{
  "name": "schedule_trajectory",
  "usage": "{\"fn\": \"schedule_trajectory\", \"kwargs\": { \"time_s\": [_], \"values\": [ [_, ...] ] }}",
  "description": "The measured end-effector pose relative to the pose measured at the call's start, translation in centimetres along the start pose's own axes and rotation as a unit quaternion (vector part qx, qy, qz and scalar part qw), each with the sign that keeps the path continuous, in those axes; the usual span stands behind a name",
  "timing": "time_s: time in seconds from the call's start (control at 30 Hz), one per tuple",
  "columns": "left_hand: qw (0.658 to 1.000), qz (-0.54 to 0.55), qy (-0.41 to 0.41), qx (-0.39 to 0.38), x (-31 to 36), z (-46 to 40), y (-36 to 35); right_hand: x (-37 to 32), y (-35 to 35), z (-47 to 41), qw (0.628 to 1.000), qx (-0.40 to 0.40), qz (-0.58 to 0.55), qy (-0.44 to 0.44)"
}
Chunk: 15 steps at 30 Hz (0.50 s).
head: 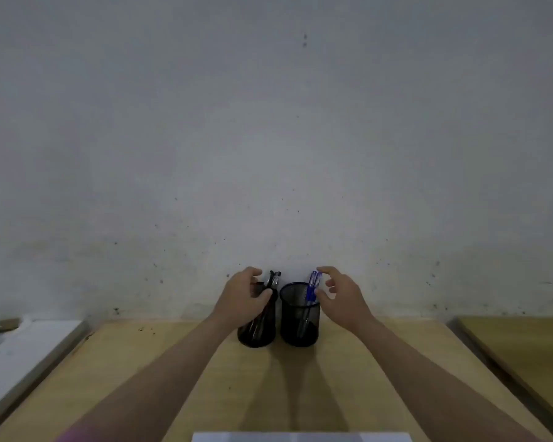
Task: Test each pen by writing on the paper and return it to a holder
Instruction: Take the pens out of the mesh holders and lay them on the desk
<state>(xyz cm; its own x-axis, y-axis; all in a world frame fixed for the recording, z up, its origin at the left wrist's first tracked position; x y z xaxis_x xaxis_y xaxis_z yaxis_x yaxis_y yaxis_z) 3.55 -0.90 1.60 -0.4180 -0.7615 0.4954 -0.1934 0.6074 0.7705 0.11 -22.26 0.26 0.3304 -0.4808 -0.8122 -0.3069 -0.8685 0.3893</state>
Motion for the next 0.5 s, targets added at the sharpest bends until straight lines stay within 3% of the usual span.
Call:
{"fn": "schedule_trajectory", "kwargs": {
  "time_s": [0.23, 0.5],
  "values": [
    [0.999, 0.030, -0.015, -0.025, -0.5, -3.6, -2.3, 2.2, -0.9, -3.6, 0.997, 0.034, -0.067, 0.003],
    [0.999, -0.006, -0.043, -0.010, 0.1, -4.3, -3.5, 2.7, -1.0, -4.0, 0.992, 0.074, -0.105, 0.002]
  ]
}}
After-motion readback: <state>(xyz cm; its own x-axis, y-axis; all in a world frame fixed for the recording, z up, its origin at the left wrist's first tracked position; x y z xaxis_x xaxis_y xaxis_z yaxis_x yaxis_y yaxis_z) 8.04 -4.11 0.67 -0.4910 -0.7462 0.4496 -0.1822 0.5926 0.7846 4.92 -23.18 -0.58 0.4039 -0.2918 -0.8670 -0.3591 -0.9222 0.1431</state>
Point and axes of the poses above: each hand's wrist, its own z-axis away from the middle knuckle, its own y-axis out of the back of the hand, x = y × z, the point moved 4 cm from there along -z, towards the middle knuckle, and after that the axes turned 15 degrees about -z, right-handed, at the moved point
